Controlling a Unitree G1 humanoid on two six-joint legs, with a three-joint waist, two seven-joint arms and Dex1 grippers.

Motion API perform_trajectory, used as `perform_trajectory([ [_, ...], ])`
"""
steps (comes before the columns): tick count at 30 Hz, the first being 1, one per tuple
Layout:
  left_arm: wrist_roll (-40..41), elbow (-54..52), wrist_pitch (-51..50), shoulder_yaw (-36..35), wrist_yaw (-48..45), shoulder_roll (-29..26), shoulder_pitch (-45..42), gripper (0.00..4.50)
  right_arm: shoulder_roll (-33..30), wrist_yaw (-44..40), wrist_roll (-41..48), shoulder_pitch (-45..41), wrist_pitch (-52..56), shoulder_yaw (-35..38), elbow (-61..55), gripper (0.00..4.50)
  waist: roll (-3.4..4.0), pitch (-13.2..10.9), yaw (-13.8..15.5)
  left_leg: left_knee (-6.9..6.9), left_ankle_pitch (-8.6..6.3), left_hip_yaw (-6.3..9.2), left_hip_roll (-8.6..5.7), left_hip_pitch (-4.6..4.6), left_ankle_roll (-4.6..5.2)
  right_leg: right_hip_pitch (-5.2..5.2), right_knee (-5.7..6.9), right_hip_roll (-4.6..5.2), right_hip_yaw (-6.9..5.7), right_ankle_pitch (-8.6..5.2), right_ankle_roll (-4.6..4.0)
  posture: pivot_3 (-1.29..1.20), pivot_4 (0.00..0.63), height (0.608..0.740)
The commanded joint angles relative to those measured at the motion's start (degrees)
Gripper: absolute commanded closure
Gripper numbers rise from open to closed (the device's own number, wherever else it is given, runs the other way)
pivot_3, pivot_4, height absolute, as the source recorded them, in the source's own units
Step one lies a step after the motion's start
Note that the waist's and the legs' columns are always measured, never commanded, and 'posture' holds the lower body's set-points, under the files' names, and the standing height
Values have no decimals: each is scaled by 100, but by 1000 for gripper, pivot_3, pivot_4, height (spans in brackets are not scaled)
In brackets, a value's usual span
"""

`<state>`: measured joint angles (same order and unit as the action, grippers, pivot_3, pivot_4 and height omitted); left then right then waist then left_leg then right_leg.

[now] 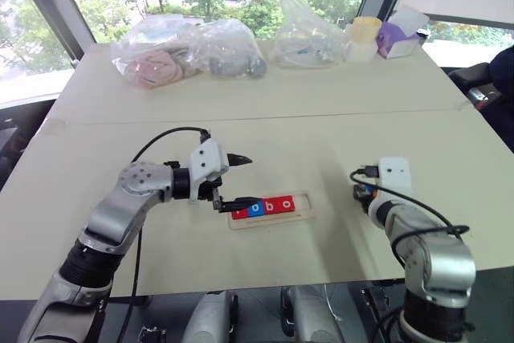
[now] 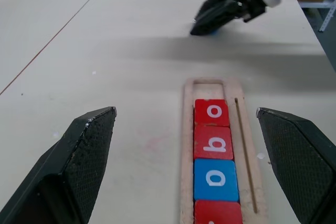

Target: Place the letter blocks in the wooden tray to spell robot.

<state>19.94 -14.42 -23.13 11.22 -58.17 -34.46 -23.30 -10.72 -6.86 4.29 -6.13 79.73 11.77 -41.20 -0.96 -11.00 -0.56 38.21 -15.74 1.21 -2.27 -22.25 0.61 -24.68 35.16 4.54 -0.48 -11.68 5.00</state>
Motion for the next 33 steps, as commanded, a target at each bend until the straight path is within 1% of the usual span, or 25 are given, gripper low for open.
perform_trajectory([
  [1,-20,17,161,59,-107,67,-125,0,101,-91,209,274,629,-150,-505,3286,0,0,-6,0,0,1,1,0,0,0,0,0,0,-1,0,0,150,725],
  [5,-54,136,201,104,-187,142,-181,0,340,28,195,206,852,-204,-757,3286,0,0,-17,1,0,0,2,0,0,-1,-1,1,0,-7,-14,0,150,725],
  [9,-64,175,209,129,-225,183,-233,0,472,165,116,13,772,-266,-645,3286,0,0,-25,1,0,1,3,0,0,-2,-1,0,-1,-8,-14,0,150,725],
  [14,-37,123,164,130,-262,181,-230,0,486,289,66,-222,577,-350,-363,3286,0,0,-22,1,0,-1,3,-3,0,-6,-2,1,0,-7,-14,0,150,725],
  [20,34,-80,46,69,-371,23,-84,0,537,249,137,-190,534,-521,-292,3286,0,0,-31,0,0,-1,3,-6,0,-9,-2,1,0,-7,-13,0,150,725],
  [22,74,-165,4,34,-430,-83,-32,0,526,238,144,-171,524,-574,-300,2205,0,0,-31,0,0,0,3,-6,0,-10,-2,1,0,-7,-13,0,150,725],
  [23,78,-208,3,9,-473,-155,3,0,524,237,145,-168,519,-597,-309,1804,0,0,-33,0,0,0,3,-6,0,-10,-2,1,0,-7,-14,0,150,725],
  [26,133,-380,-16,-99,-595,-411,110,0,186,33,238,-216,525,-664,-357,103,1,0,-27,0,0,0,4,-7,0,-10,-3,2,0,-8,-15,0,150,725],
  [27,156,-421,-24,-123,-612,-467,133,0,18,-94,315,-231,535,-681,-375,39,2,-1,-25,1,0,0,4,-8,0,-10,-4,3,0,-8,-15,0,150,725],
  [30,231,-499,-54,-179,-624,-573,171,0,-781,-827,761,-368,501,-579,-498,39,5,-4,-4,3,0,-2,0,-14,0,-11,-10,10,-2,-9,-15,0,150,725],
  [32,246,-533,-43,-197,-625,-623,197,0,-1578,-1618,1211,-478,285,-367,-495,39,7,-7,-6,2,0,-2,-1,-16,0,-11,-17,11,-3,-10,-13,0,150,725],
  [33,253,-536,-32,-206,-627,-639,209,0,-1872,-1917,1388,-511,170,-290,-476,39,8,-8,-6,2,-1,-3,-1,-19,1,-12,-17,11,-3,-10,-12,0,150,725],
])
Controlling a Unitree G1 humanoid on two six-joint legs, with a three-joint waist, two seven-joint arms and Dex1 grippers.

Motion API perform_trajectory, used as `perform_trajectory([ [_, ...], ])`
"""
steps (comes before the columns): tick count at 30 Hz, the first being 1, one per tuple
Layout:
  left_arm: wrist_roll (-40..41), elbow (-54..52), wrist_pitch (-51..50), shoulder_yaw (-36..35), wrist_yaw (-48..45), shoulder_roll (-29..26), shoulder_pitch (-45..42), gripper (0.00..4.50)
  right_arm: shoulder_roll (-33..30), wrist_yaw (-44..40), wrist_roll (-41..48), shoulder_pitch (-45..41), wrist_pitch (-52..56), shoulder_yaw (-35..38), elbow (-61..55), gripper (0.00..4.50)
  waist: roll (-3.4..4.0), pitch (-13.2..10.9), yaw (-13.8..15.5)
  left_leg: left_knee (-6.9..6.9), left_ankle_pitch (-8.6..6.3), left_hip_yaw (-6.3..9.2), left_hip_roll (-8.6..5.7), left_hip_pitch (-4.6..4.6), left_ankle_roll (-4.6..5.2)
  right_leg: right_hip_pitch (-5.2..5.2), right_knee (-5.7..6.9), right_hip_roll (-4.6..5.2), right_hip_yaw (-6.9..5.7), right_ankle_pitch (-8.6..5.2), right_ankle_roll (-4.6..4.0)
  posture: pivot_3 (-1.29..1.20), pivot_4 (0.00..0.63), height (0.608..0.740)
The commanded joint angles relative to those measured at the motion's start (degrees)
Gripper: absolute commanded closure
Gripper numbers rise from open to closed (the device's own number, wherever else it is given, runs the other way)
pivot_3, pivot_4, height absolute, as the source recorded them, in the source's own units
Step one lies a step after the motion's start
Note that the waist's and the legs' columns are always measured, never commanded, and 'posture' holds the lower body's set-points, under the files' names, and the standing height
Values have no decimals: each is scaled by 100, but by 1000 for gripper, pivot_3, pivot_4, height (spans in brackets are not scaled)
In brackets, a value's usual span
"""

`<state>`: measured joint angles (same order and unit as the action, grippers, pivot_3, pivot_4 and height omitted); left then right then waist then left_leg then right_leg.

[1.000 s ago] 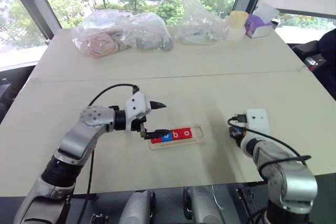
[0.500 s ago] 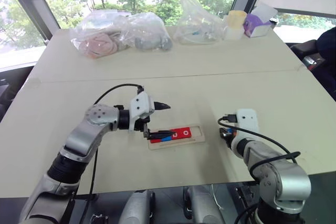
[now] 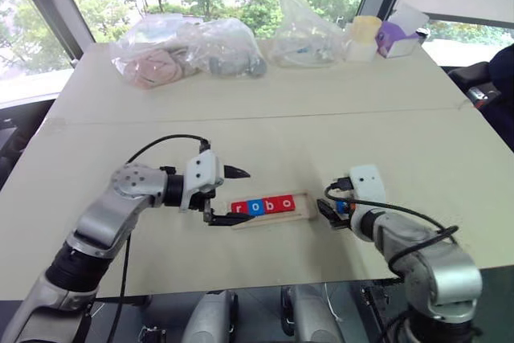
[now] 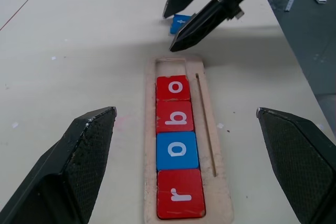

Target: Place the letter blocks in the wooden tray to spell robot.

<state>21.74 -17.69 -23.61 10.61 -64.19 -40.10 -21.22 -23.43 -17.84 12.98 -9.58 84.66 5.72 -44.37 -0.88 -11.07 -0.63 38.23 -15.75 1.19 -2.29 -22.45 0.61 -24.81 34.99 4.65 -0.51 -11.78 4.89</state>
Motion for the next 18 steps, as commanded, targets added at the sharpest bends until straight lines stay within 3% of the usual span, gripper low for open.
perform_trajectory([
  [1,77,-214,22,-151,-23,-84,6,0,-966,-1223,727,-156,-554,397,-110,39,-1,-3,1,-2,-1,-1,0,0,2,-1,0,-1,-1,-2,3,0,150,725],
  [4,52,-167,89,-151,-31,-95,0,0,-2322,-2864,856,368,-2481,493,336,39,-1,-4,15,-5,-4,3,1,-1,6,0,0,-8,-6,-13,23,0,150,725],
  [8,9,-64,189,-164,-47,-107,-17,0,-3185,-4237,784,891,-4303,400,1420,39,-15,-11,7,-6,-7,2,1,1,11,6,-4,-12,-11,-19,33,0,150,725],
  [13,0,-19,159,-259,-50,-202,-78,0,-3405,-4854,409,548,-5753,-82,2913,39,-20,-14,-10,2,-7,-14,1,7,11,8,-3,-3,1,-13,24,0,150,725],
  [18,162,-366,-118,-482,49,-444,113,0,-3311,-5158,282,70,-6289,-497,3621,39,-18,-14,6,1,-7,-11,4,8,11,4,3,-3,3,-4,8,0,150,725],
])
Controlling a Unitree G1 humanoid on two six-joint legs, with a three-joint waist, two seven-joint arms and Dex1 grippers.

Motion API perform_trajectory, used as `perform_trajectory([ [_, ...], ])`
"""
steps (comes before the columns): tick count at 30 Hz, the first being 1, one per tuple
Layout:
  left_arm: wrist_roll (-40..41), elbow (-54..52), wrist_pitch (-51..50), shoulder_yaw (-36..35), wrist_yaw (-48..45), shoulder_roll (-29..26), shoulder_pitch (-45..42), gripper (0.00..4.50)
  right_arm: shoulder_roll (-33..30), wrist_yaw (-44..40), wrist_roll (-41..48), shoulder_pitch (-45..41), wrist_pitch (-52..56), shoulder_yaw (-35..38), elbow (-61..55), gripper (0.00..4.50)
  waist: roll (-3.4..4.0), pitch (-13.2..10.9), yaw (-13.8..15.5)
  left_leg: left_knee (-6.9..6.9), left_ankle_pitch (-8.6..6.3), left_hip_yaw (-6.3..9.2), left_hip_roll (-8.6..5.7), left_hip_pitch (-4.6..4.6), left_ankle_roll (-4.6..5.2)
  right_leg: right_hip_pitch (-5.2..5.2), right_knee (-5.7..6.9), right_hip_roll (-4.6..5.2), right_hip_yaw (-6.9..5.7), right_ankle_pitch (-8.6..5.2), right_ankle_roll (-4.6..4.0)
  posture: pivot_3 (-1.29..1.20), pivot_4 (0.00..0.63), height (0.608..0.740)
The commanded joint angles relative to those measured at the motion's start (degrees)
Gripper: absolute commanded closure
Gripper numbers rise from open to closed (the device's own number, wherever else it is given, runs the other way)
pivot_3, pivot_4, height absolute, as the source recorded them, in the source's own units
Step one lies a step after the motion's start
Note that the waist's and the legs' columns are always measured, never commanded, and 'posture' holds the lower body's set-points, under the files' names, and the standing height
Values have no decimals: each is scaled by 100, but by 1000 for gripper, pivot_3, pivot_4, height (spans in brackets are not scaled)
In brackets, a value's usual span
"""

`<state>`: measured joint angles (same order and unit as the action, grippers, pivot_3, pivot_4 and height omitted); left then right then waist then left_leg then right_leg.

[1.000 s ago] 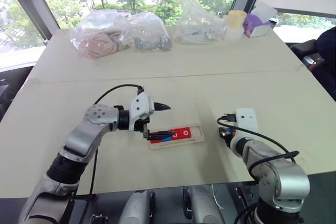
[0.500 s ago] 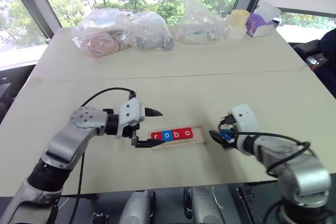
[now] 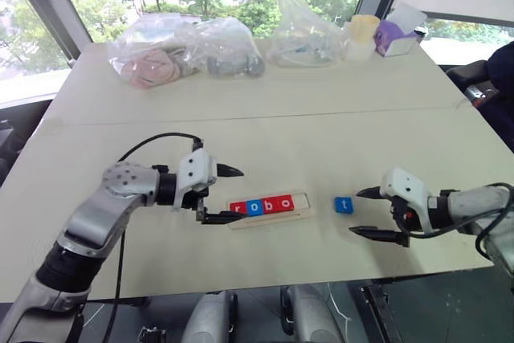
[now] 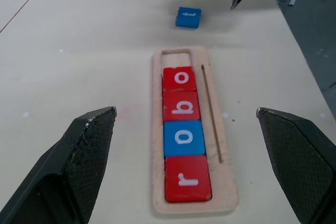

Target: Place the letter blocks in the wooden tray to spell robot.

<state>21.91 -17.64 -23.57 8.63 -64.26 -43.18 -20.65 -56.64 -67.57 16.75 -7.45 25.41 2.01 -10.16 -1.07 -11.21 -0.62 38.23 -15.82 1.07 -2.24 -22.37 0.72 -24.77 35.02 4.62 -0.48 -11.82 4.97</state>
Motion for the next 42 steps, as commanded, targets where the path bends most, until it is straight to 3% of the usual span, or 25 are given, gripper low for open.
perform_trajectory([
  [1,189,-430,-166,-334,52,-184,103,0,32,-213,-139,-176,-478,-202,267,39,0,0,7,-2,0,1,0,-2,0,-1,0,1,0,1,2,0,150,725],
  [16,258,-842,-235,-596,321,-371,628,0,478,-163,-740,-666,-1515,-775,1281,39,1,1,4,2,0,1,-2,0,-1,1,1,8,7,2,-3,0,150,725],
  [19,249,-825,-215,-594,343,-367,642,0,521,-181,-776,-767,-1608,-810,1450,884,0,1,12,3,0,1,-2,3,-2,5,1,8,8,4,-5,0,150,725],
  [24,242,-781,-280,-539,394,-333,495,0,538,-222,-819,-856,-1713,-860,1579,3328,0,2,11,7,0,1,-2,9,-2,13,1,8,7,6,-8,0,150,725],
  [34,313,-868,-498,-486,487,-311,297,0,776,-483,-637,-1571,-1277,-1165,546,3331,4,0,1,6,1,2,0,7,-2,2,10,4,10,15,7,0,150,725],
  [42,385,-1046,-751,-479,594,-262,157,0,1142,-745,-909,-2089,-1409,-1782,826,3331,3,0,36,6,1,2,-5,-1,-3,2,2,8,8,15,9,0,150,725],
])
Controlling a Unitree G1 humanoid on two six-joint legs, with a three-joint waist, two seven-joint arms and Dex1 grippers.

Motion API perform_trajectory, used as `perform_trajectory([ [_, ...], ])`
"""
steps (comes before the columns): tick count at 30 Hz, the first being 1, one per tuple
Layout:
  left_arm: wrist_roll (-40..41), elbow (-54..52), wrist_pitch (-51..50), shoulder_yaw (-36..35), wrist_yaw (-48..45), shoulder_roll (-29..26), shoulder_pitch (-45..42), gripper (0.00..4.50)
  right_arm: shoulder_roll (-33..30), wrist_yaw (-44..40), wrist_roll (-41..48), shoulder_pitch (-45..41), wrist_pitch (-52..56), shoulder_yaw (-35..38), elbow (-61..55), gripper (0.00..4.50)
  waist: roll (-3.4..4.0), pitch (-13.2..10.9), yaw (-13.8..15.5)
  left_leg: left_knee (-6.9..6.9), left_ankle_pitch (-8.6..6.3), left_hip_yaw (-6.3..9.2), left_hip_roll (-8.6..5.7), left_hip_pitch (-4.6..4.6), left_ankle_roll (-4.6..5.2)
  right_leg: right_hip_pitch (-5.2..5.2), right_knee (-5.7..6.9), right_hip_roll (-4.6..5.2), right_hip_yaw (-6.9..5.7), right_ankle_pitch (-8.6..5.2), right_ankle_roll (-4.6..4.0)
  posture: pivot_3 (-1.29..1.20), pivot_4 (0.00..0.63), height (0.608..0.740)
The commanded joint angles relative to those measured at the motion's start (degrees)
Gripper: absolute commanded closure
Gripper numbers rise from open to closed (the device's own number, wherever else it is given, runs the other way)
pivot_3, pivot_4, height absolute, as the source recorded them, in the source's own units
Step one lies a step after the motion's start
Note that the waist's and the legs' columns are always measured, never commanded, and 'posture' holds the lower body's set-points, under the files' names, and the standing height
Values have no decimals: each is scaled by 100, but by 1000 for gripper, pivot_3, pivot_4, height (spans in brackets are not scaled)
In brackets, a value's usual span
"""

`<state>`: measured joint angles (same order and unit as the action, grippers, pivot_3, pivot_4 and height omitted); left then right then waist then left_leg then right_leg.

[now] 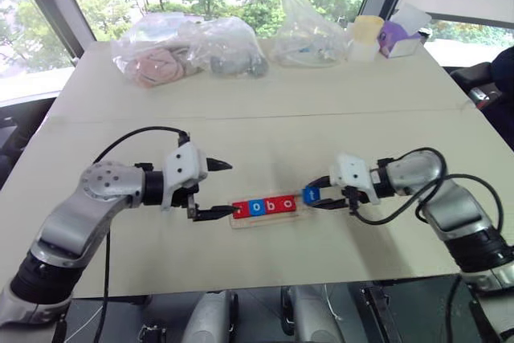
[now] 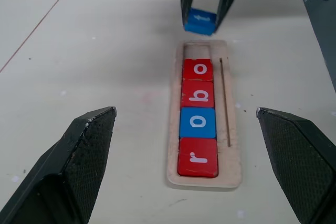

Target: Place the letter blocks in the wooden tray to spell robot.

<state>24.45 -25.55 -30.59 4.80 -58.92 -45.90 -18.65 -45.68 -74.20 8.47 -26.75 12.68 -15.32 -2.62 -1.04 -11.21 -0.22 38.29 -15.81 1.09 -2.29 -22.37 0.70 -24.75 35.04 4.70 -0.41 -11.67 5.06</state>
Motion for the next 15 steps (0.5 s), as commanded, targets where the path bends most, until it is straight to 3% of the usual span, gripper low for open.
perform_trajectory([
  [1,137,-292,-75,-103,82,10,-28,0,69,-95,-96,-188,-152,-72,113,3331,0,0,-7,0,0,0,0,-1,0,0,-1,0,0,0,0,0,150,725],
  [15,61,-599,-93,-75,361,88,316,0,330,-226,-340,-529,-443,-246,677,3331,0,0,-35,-1,1,0,1,0,-1,-5,6,-1,1,2,0,0,150,725],
])
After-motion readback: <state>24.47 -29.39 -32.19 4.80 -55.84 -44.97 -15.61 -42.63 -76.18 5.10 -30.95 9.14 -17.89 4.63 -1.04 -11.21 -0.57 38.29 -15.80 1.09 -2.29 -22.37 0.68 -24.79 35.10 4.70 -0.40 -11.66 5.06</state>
